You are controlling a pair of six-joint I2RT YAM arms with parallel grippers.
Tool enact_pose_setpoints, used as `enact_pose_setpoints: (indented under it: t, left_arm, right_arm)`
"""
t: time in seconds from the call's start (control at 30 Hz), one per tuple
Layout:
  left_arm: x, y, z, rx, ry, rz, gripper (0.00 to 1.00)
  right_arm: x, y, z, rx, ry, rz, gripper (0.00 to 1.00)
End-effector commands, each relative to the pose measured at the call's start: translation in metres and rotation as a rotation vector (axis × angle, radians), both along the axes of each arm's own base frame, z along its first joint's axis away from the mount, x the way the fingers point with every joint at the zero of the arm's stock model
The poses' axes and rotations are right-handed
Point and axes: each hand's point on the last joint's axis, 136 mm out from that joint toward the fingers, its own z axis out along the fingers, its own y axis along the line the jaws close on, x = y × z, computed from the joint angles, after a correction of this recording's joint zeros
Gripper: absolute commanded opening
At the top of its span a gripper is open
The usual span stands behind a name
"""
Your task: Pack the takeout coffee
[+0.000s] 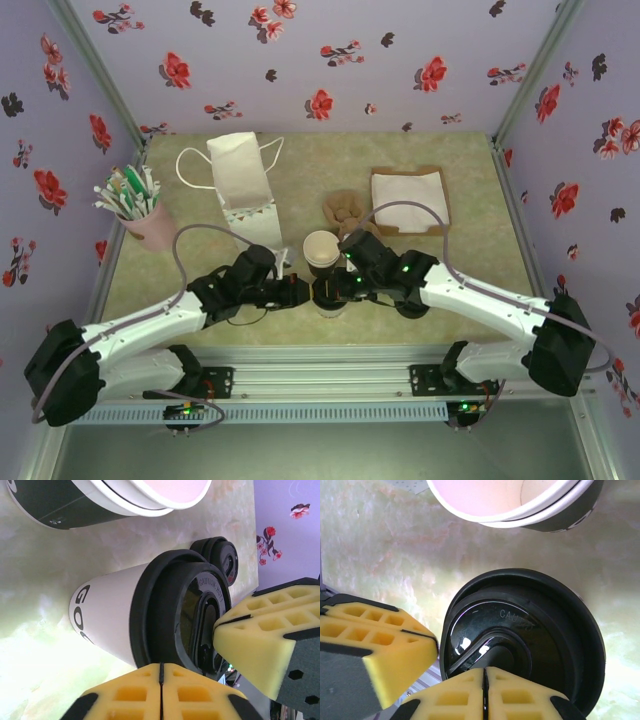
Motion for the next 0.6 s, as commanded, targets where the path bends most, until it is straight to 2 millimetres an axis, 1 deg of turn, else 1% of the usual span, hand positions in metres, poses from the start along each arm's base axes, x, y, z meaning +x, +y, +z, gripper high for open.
enact_pose_setpoints:
  t: [0.0,0.13,0.3,0.37,0.5,0.57]
  left_arm:
    - [0.001,0.004,0.013,-0.007,-0.039,0.016,0.12]
    - [0.003,0.011,0.025,-0.002,-0.076,0.034,0.22]
    - [0.004,0.023,0.043,-0.002,-0.139,0.059,0.37]
    - [0.004,0.030,0.052,0.001,-0.175,0.068,0.44]
    - [0.005,0.048,0.074,0.026,-0.267,0.092,0.63]
    - [0.005,0.057,0.083,0.038,-0.311,0.105,0.73]
  right_arm:
    - [0.001,-0.008,0.017,-0.022,-0.047,-0.009,0.16]
    - [0.007,-0.013,0.038,-0.010,-0.104,-0.024,0.24]
    - [0.008,-0.022,0.054,-0.007,-0.151,-0.040,0.35]
    - [0.009,-0.028,0.059,-0.014,-0.173,-0.047,0.39]
    - [0.009,-0.040,0.070,-0.032,-0.214,-0.062,0.50]
    - [0.008,-0.047,0.074,-0.044,-0.230,-0.065,0.59]
